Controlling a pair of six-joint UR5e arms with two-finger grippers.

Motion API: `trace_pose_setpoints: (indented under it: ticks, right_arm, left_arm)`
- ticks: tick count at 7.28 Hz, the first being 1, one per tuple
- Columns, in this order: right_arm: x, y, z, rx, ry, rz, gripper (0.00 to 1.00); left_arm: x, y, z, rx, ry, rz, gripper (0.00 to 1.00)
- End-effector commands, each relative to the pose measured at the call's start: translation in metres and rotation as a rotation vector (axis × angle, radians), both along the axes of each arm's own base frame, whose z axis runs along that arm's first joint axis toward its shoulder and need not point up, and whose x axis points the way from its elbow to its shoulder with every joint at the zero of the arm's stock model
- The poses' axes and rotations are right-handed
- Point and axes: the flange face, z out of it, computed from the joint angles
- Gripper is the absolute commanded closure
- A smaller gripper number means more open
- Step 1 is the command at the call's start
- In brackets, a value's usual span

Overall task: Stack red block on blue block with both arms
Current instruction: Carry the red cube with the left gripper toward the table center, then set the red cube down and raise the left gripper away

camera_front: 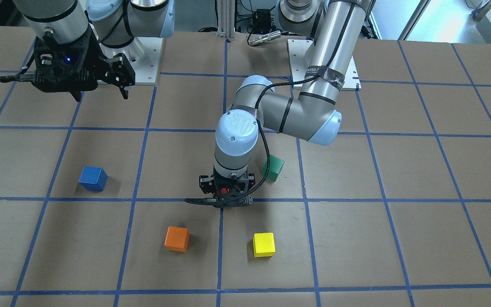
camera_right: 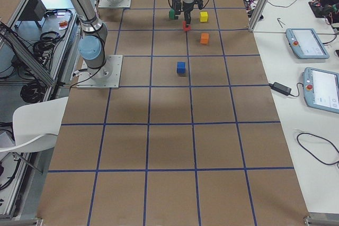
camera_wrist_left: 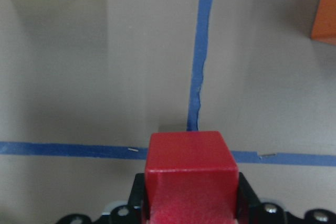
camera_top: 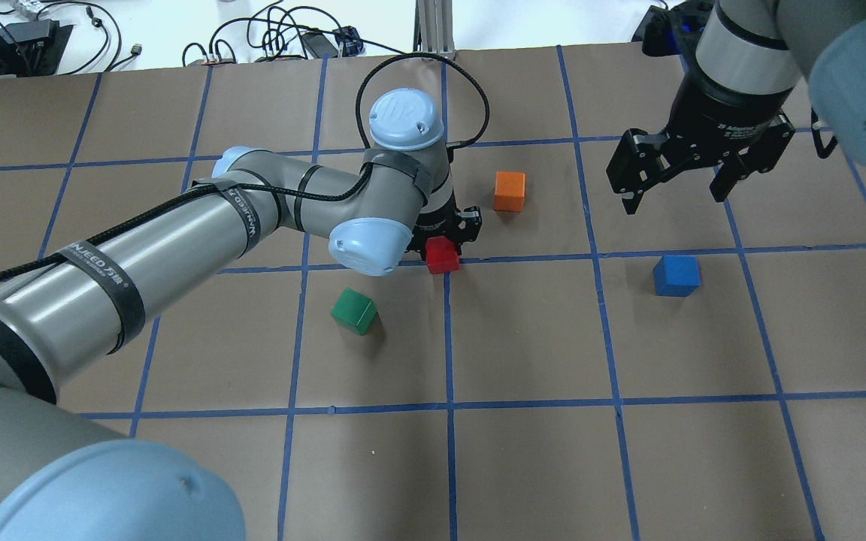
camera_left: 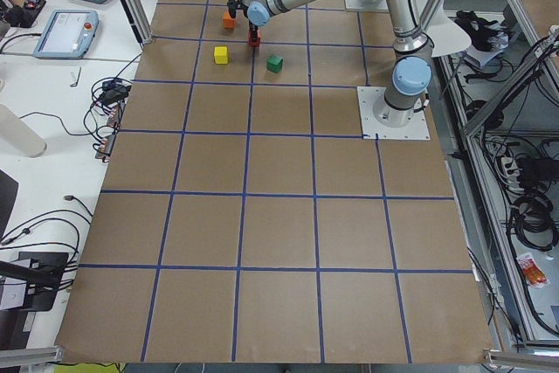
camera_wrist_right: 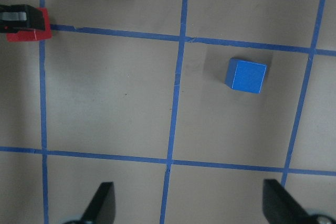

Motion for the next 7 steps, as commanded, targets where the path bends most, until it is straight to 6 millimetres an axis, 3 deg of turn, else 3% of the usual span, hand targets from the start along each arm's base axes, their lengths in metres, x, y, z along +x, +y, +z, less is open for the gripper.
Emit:
trace_pose_setpoints:
  ticks: [1, 3, 4, 5, 6, 7]
  right_arm:
    - [-0.002, -0.010, -0.012, 0.018, 0.002, -0.005, 0.00]
    - [-0.003, -0.013, -0.011, 0.006, 0.012, -0.006, 0.00]
    - [-0.002, -0.017, -0.011, -0.016, 0.005, -0.007, 0.00]
    - [-0.001, -0.031, -0.017, -0.037, 0.001, -0.004, 0.00]
    - [0.001, -0.048, -0.029, -0.065, -0.001, 0.000, 0.00]
    - [0.008, -0.062, -0.044, -0.076, -0.003, 0.010, 0.00]
  left_arm:
    - [-0.001, -0.002, -0.005, 0.009, 0.001, 0.015, 0.01]
    - [0.001, -0.003, 0.022, -0.015, 0.047, 0.015, 0.00]
    - [0.029, -0.017, 0.059, -0.062, 0.078, 0.048, 0.00]
    - [0.079, -0.034, 0.097, -0.075, 0.115, 0.086, 0.00]
    - [0.141, -0.040, 0.110, -0.013, 0.084, 0.035, 0.00]
    - [0.178, -0.038, 0.131, -0.011, 0.038, -0.001, 0.00]
